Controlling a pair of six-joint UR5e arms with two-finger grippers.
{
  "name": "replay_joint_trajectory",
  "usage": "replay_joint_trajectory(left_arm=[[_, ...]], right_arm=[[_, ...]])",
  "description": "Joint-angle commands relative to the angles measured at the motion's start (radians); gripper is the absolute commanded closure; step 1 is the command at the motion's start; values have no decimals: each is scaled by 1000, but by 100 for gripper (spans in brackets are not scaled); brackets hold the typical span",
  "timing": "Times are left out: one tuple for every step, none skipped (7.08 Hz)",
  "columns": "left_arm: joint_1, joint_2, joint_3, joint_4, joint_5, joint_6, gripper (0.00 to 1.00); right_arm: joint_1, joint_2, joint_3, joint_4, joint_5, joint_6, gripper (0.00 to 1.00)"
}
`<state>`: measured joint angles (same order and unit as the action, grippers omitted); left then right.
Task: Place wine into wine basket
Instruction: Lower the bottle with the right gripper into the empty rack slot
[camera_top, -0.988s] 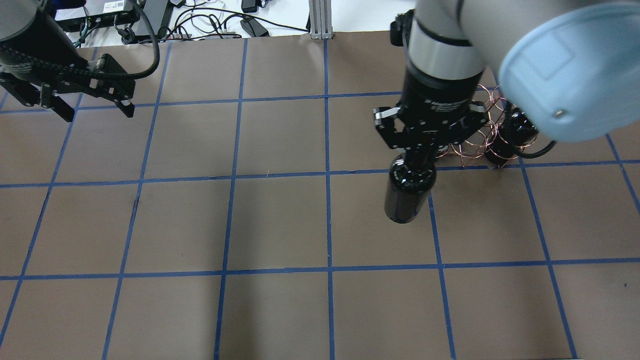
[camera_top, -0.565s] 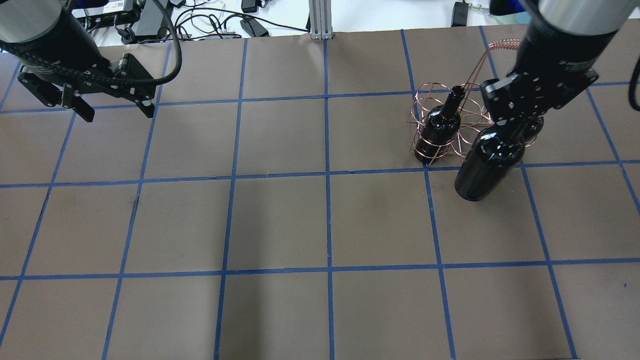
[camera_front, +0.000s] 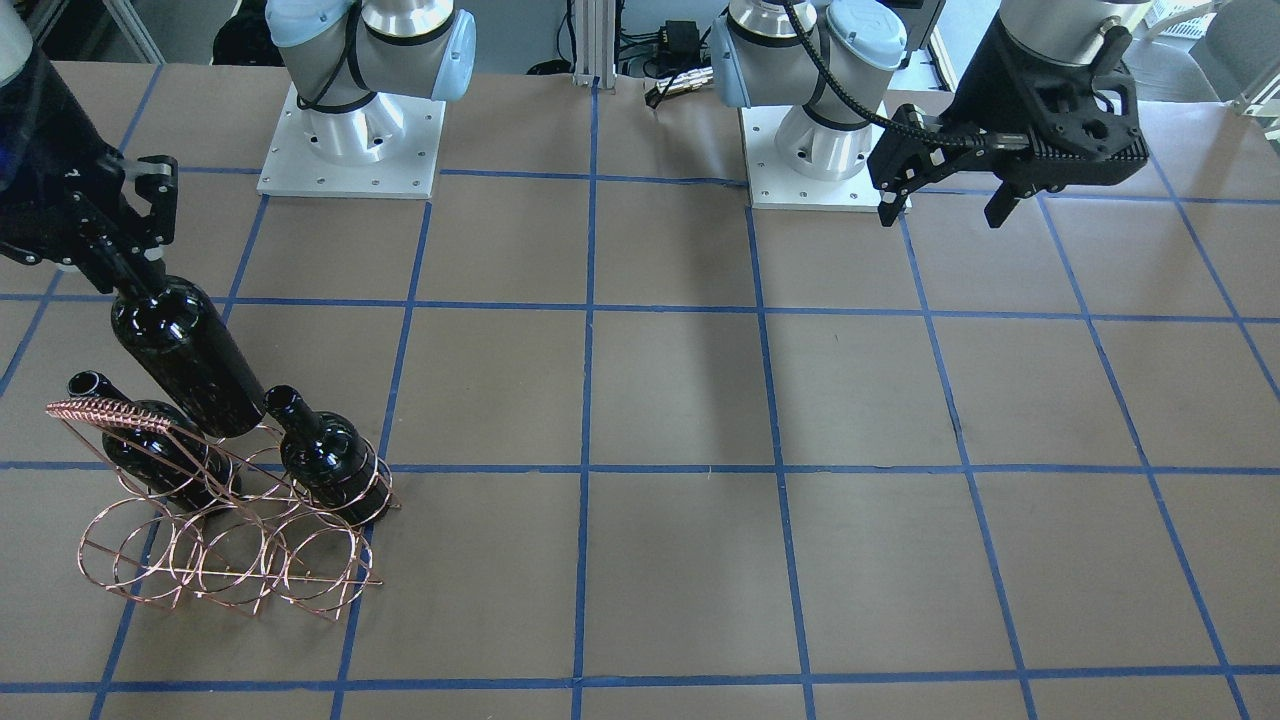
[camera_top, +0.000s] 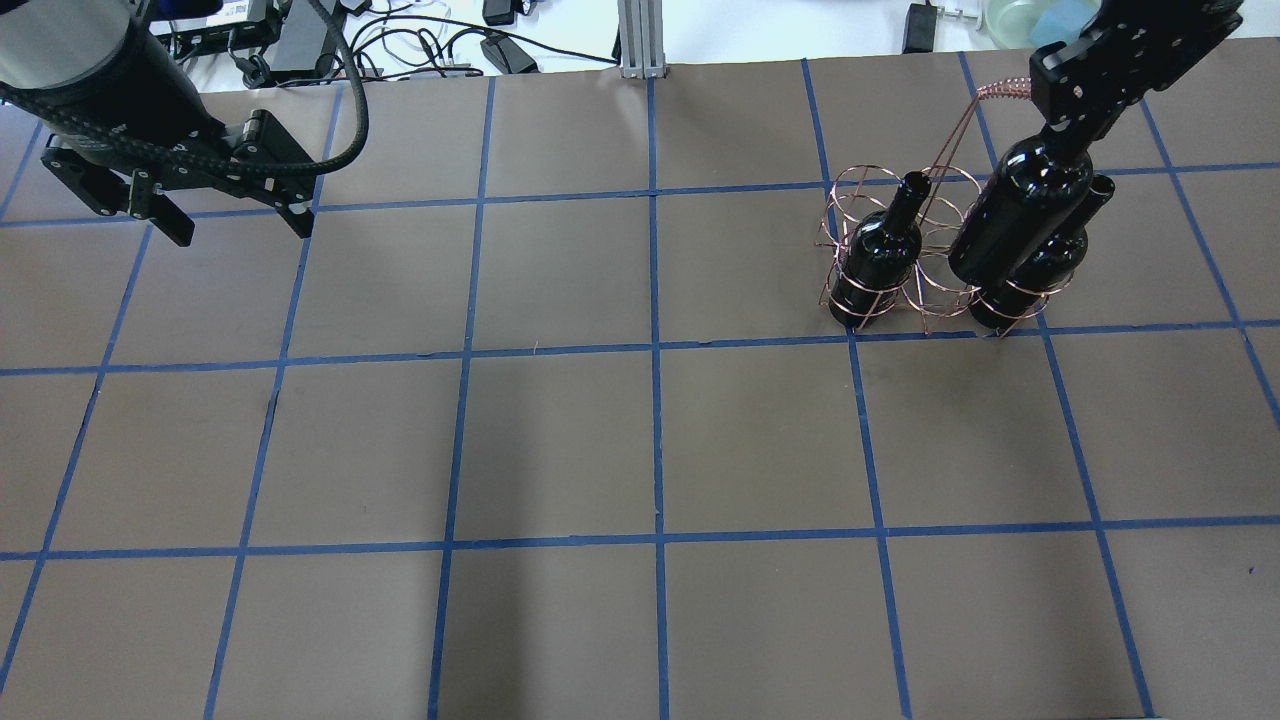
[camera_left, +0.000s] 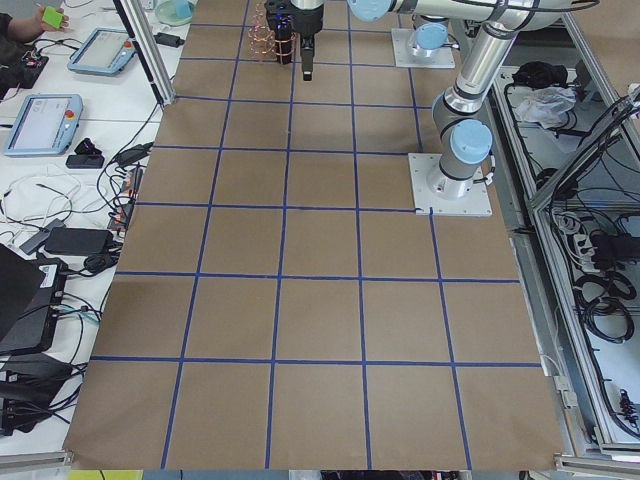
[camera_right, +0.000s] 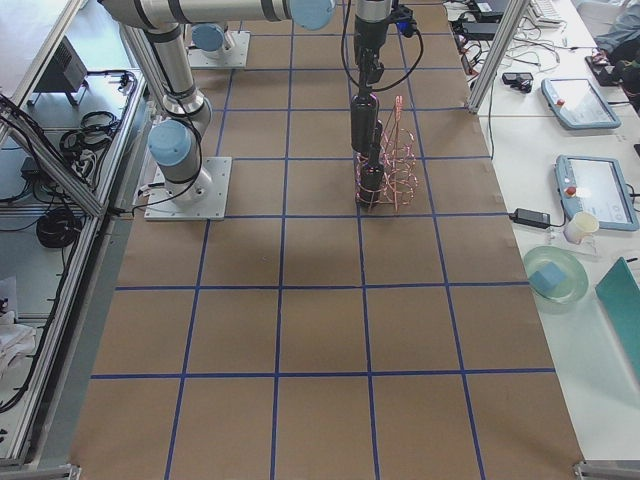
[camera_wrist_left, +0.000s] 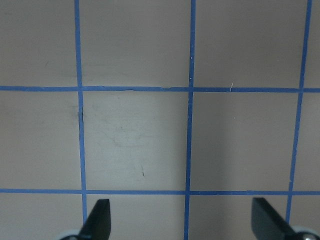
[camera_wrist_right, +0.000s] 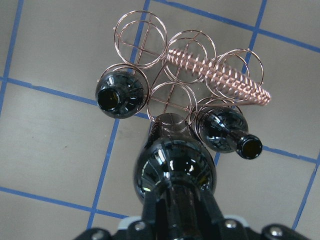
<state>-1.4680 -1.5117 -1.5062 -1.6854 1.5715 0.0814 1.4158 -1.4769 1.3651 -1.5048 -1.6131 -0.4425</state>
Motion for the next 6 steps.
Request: replay_joint_trajectory(left_arm=[[0,2,-3,3,4,9,0],[0,2,-3,3,2,9,0],[0,2,-3,3,4,9,0],[0,2,-5,3,2,9,0],[0,2,-5,3,2,9,0],[0,2,-5,3,4,9,0]], right_arm=[[-6,53,-8,-31,4,-56,99],[-8,73,-7,-35,10,-62,99],[-8,76,-6,-44,9,-65,99],[-9,76,14,-75,7,-70,99],[-9,76,57,-160,6,-74,99],[-9,81,66,-184,7,-73,99]])
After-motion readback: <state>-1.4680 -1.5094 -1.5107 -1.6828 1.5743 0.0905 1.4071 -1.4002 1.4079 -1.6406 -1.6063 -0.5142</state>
